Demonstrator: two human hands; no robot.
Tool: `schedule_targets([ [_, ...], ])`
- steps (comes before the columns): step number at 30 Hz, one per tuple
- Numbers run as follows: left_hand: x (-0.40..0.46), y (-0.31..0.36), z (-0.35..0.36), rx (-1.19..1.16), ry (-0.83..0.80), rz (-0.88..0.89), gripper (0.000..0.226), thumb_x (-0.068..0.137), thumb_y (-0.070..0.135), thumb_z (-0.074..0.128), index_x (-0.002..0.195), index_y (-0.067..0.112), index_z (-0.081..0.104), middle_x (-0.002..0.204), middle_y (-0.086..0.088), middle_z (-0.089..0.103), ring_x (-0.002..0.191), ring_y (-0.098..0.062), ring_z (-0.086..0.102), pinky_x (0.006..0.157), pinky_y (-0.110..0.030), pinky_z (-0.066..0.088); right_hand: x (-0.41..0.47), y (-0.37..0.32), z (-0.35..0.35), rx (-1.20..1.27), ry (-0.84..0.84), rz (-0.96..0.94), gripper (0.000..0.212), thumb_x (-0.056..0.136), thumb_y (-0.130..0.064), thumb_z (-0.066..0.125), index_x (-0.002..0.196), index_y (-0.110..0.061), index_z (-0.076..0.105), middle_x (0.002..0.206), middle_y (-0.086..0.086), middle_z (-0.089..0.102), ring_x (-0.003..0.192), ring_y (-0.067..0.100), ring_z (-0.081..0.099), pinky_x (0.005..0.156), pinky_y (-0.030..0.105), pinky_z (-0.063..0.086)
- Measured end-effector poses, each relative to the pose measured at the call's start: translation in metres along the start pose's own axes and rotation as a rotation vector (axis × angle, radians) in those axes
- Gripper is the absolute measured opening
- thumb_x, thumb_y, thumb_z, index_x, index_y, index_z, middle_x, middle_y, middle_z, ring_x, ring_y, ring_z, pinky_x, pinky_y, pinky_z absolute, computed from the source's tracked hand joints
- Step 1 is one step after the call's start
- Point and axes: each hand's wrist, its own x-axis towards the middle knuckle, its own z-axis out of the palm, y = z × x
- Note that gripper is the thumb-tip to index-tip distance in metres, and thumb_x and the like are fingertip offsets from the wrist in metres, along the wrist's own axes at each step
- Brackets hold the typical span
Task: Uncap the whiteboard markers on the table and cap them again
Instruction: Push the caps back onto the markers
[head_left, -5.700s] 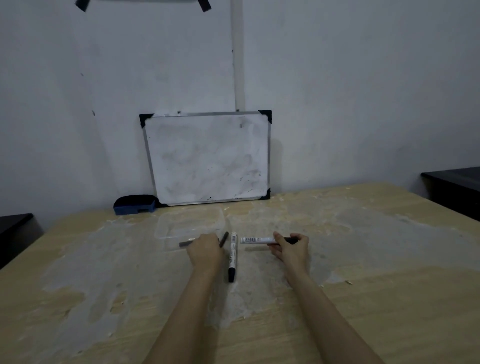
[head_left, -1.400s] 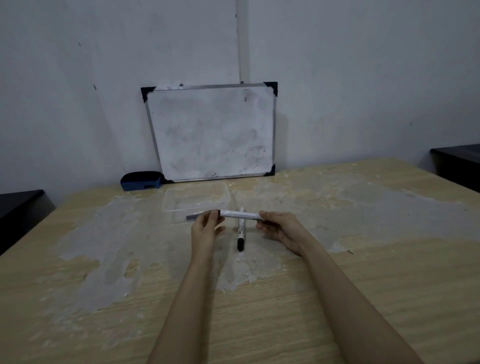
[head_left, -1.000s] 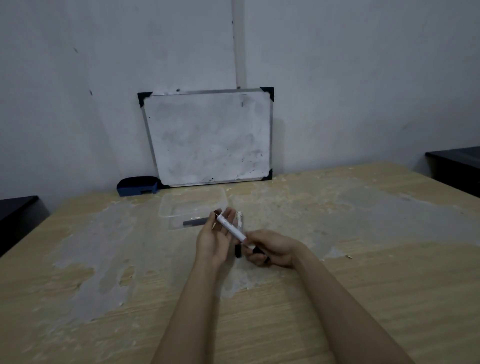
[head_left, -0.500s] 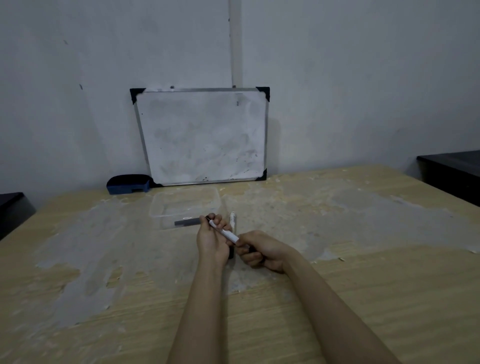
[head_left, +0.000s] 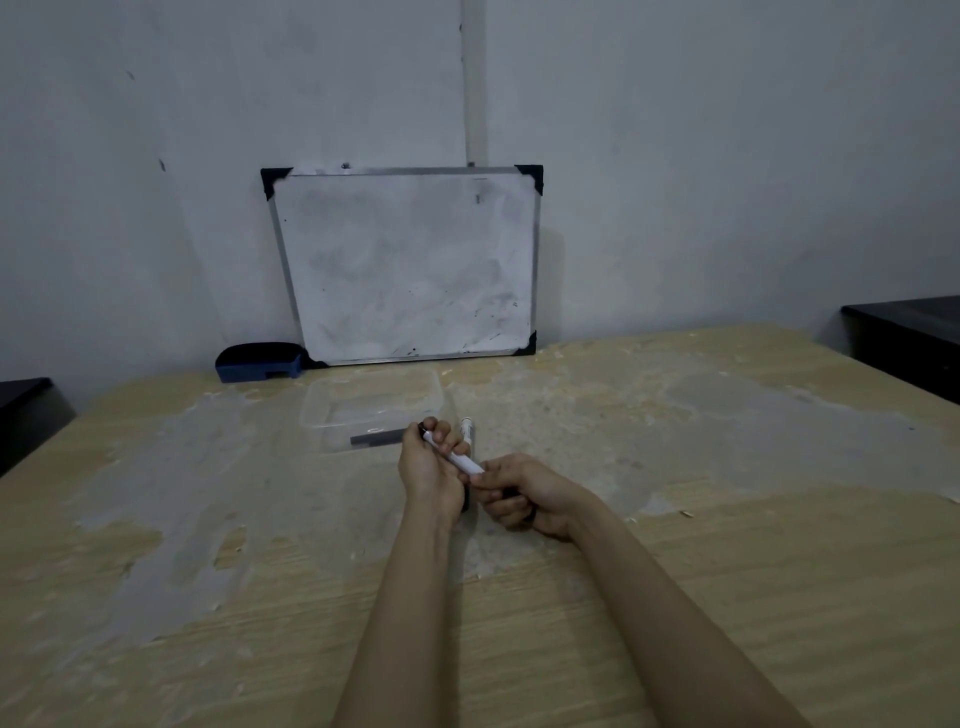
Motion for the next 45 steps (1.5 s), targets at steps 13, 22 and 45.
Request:
schedule_targets([
  [13,0.001,-0.001,-0.007,-0.068,-0.064,-0.049,0.036,0.096,0.027,0.026,0.063,0.017,0.038,0.035,0.008,0.039,0.029,-0.003,0.033,0.033,-0.012,0.030,-0.003,-0.004,0.003,0.038,-0.022,0.053,0.028,0.095,-0.004,0.037,0.069,-0.015,0.041,0.043,-0.011,0.040,0.028,-0.003,0.026,0.026,0.009,0.020],
  [22,0.006,0.009,-0.006,0.122,-0.085,-0.076,0.043,0.100,0.035,0.021,0.067,0.015,0.040,0.028,0.006,0.036,0.020,-0.001,0.029,0.025,-0.011,0.023,0.004,0.014,0.040,-0.099,0.168,-0.117,0.028,0.096,-0.018,0.039,0.069,-0.021,0.039,0.042,-0.011,0.035,0.028,0.001,0.027,0.029,0.011,0.017],
  [45,0.006,0.003,0.003,0.359,-0.056,-0.052,0.036,0.092,0.021,0.022,0.057,0.016,0.031,0.027,0.006,0.029,0.020,-0.002,0.021,0.025,-0.007,0.016,0.008,0.026,0.042,-0.206,0.278,-0.224,0.026,0.094,-0.010,0.034,0.070,-0.020,0.035,0.034,-0.016,0.037,0.026,0.001,0.028,0.029,0.010,0.021],
])
